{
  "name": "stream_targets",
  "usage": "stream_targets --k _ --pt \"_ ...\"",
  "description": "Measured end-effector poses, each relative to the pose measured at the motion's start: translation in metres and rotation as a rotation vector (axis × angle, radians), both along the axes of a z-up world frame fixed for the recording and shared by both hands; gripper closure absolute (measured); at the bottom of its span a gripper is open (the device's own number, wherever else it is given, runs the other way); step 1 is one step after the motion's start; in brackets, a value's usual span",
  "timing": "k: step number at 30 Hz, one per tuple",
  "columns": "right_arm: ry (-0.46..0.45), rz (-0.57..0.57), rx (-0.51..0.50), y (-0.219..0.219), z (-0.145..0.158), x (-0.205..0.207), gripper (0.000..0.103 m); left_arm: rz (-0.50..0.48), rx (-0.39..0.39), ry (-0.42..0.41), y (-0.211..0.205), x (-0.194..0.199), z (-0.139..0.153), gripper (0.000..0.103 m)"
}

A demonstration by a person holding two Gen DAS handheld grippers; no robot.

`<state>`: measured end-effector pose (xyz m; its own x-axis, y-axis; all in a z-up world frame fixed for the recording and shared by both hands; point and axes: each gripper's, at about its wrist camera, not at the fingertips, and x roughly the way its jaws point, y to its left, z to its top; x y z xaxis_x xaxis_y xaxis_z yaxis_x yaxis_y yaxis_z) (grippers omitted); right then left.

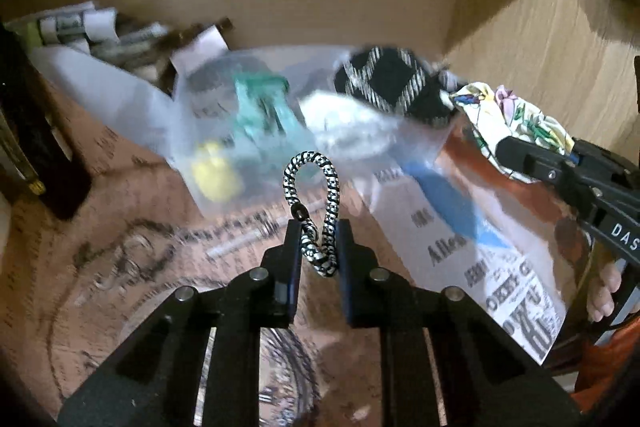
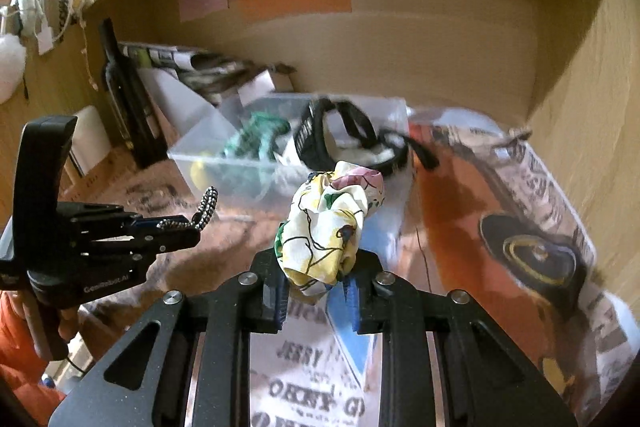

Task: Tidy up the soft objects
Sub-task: 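Place the bracelet and scrunchie into the clear box and open both tools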

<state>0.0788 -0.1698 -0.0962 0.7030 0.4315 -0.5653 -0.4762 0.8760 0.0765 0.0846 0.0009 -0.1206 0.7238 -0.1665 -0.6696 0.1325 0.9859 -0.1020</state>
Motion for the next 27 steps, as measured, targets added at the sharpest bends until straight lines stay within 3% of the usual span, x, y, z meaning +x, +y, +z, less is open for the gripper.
stream_targets --k 9,14,19,27 --pt "-0.115 0.035 0.036 0.018 0.034 0.016 0.082 0.056 -0.003 -0.137 0.020 0.006 0.046 0.087" --pt "-0.137 0.074 0.020 0.032 0.041 0.028 0.082 0.082 0.006 -0.175 0.031 0.018 0.057 0.087" --pt "-0.133 0.123 -0.001 0.050 0.038 0.044 0.082 0.082 -0.007 -0.144 0.037 0.041 0.053 0.087" --pt "-0.046 0.160 -0.029 0.077 0.013 0.080 0.082 0.059 -0.017 -0.044 0.040 0.074 0.027 0.087"
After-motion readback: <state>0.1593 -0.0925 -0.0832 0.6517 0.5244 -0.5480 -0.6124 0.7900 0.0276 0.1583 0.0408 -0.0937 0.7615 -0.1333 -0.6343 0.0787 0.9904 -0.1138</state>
